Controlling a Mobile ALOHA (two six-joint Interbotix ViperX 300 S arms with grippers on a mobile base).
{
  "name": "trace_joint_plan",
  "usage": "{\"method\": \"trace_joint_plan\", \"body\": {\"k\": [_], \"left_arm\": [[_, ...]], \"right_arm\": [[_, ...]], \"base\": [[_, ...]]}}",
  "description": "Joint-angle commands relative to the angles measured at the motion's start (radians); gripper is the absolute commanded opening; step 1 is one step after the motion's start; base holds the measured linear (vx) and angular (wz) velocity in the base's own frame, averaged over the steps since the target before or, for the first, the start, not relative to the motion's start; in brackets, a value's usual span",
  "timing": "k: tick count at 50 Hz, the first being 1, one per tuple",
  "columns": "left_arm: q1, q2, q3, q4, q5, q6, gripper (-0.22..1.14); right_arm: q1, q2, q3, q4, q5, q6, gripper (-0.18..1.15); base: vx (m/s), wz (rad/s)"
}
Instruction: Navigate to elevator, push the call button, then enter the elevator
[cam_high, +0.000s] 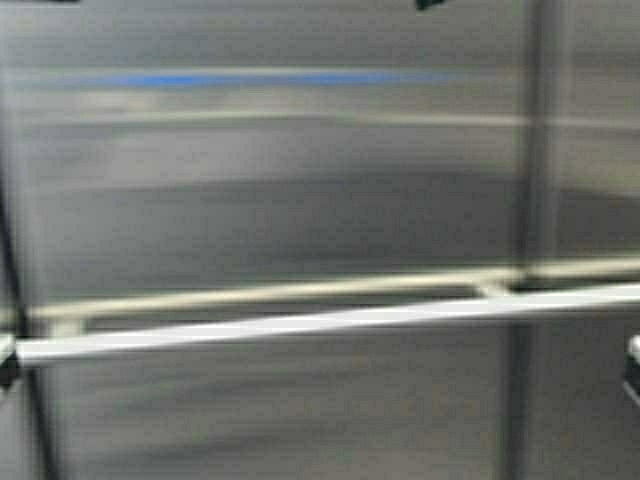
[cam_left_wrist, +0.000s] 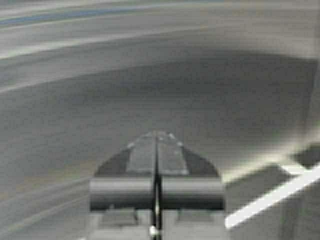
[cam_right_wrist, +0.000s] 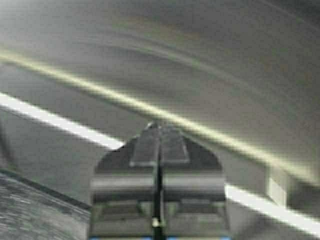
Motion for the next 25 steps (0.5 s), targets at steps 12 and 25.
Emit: {"method": "trace_joint_plan", "body": {"k": [12, 25], "left_arm": [[0.0, 0.002, -0.008, -0.003, -0.008, 0.0, 0.03], [0.0, 0.018, -0.023, -0.003, -0.008, 0.005, 0.03]], "right_arm": [[0.008, 0.0, -0.009, 0.003, -0.009, 0.002, 0.06], [0.008, -0.005, -0.02, 0.014, -0.038, 0.002, 0.06]], "base": [[0.03, 0.62], [0.03, 0.49]]}}
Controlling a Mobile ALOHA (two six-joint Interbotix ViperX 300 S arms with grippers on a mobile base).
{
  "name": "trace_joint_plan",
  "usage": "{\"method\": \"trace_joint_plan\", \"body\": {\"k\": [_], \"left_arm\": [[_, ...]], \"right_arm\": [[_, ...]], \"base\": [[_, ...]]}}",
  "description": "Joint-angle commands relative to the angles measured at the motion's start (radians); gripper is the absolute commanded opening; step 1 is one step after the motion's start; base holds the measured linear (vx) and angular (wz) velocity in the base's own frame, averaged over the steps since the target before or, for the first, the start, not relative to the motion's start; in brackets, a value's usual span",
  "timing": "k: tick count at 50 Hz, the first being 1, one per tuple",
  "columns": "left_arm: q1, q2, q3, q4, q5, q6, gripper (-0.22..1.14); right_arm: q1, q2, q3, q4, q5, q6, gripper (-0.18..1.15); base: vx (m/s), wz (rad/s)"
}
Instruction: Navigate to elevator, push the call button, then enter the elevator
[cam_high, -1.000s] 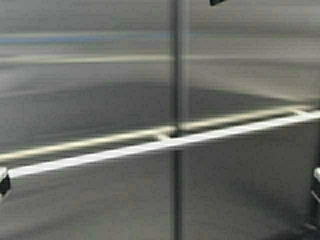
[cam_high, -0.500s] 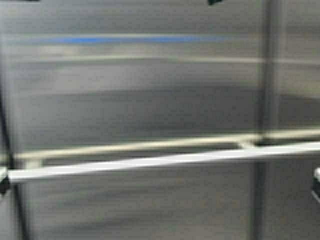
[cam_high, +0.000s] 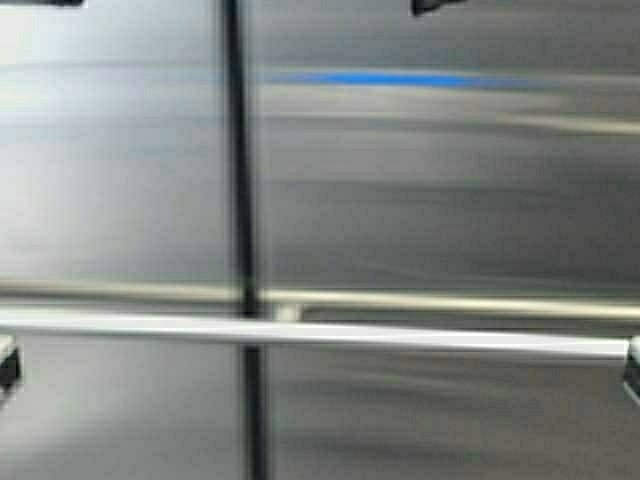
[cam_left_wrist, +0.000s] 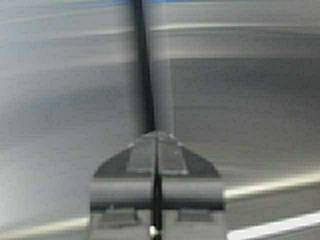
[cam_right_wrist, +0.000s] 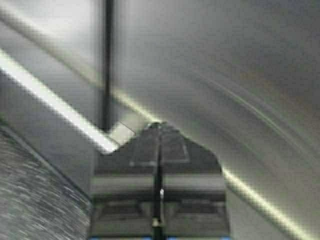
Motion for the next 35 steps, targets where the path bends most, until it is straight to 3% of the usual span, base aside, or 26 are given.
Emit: {"method": "trace_joint_plan", "body": {"k": [1, 35], "left_arm": [[-0.002, 0.012, -0.029, -0.002, -0.008, 0.003, 0.03], [-0.002, 0.081, -0.058, 0.0, -0.008, -0.002, 0.03]], "right_arm": [[0.003, -0.014, -0.023, 0.008, -0.017, 0.0, 0.06], [0.003, -0.032, -0.011, 0.029, 0.002, 0.002, 0.06]], "base": [[0.03, 0.49], [0.06, 0.38]]}}
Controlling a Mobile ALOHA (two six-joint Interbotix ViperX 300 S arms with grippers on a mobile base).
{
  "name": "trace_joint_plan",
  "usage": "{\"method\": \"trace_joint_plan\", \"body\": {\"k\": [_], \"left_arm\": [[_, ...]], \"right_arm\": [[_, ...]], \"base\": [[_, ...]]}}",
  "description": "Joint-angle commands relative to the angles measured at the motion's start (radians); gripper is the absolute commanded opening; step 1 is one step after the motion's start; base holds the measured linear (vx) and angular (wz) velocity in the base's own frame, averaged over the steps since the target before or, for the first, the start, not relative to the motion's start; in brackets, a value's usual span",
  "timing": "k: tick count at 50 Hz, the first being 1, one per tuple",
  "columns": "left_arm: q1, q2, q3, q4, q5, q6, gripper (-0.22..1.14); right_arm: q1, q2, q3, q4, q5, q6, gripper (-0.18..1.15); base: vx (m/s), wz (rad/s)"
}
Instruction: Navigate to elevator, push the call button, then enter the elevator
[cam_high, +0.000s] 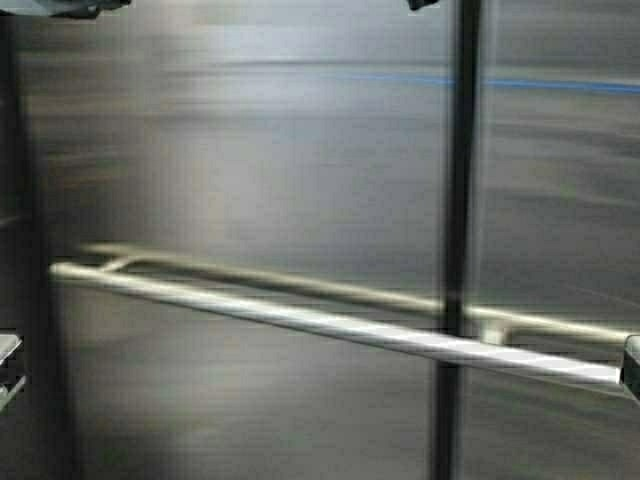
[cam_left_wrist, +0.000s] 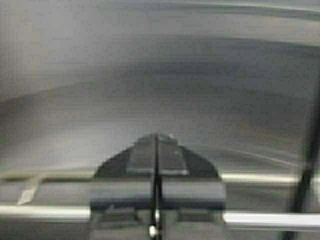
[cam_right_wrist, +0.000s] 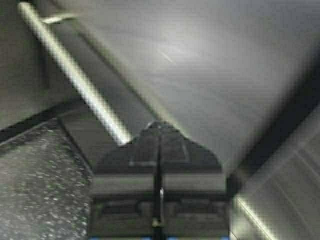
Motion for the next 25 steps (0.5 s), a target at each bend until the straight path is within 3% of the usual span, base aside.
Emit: {"method": "trace_joint_plan", "body": {"k": [1, 25], "left_arm": [[0.0, -0.011, -0.011, 0.0, -0.006, -0.005, 0.03], [0.0, -0.048, 0.003, -0.002, -0.006, 0.003, 0.03]], "right_arm": [[0.003, -0.015, -0.012, 0.015, 0.0, 0.003, 0.06], [0.003, 0.003, -0.011, 0.025, 0.003, 0.002, 0.06]], "base": [[0.08, 0.36], [0.09, 0.38]]}}
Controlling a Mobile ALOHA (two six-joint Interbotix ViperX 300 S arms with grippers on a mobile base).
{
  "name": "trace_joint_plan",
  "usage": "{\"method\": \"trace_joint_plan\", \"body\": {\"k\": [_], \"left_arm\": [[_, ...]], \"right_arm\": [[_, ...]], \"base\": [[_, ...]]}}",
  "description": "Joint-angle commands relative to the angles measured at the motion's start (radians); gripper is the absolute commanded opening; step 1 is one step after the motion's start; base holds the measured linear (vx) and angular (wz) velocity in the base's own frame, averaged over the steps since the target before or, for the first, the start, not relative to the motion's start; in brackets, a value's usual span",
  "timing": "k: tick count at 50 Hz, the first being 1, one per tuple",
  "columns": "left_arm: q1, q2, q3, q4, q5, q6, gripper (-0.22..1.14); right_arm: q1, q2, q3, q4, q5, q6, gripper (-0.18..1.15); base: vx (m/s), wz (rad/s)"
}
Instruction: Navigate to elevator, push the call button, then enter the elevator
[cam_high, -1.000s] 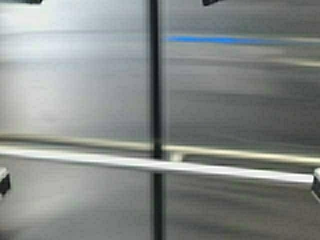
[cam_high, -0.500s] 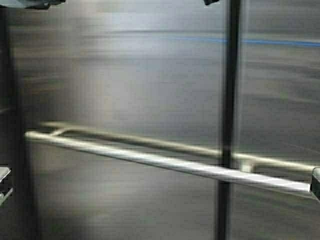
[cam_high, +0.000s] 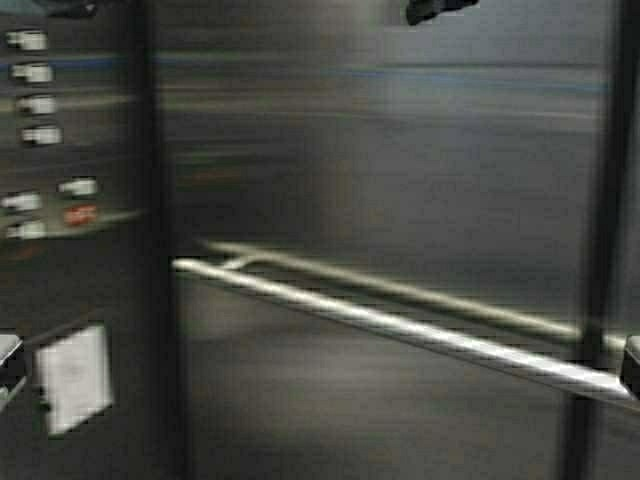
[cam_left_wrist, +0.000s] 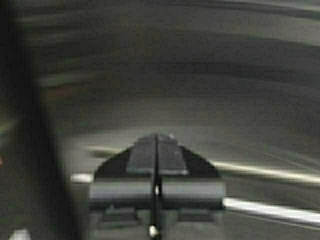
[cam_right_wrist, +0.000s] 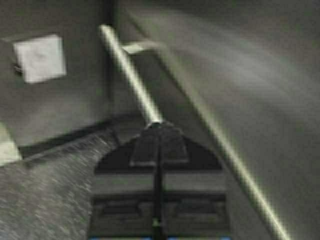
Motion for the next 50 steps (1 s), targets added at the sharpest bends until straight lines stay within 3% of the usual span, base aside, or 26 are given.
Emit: {"method": "trace_joint_plan", "body": {"k": [1, 20, 35, 50], "left_arm": [[0.0, -0.011, -0.011, -0.002, -0.006, 0.009, 0.03], [0.0, -0.018, -0.008, 0.0, -0.006, -0.002, 0.03], [0.0, -0.021, -0.012, -0.002, -0.006, 0.003, 0.03], [0.0, -0.023, -0.023, -0.002, -0.006, 0.0, 0.03]], "right_arm": [[0.002, -0.032, -0.011, 0.005, 0.002, 0.0, 0.06], [0.0, -0.026, -0.009, 0.021, 0.025, 0.003, 0.06], [-0.054, 0.055, -0.034, 0.075, -0.008, 0.003, 0.06], [-0.089, 0.261, -0.08, 0.137, -0.184, 0.0, 0.06]], "base": [[0.1, 0.47], [0.13, 0.54], [0.11, 0.25], [0.1, 0.06]]}}
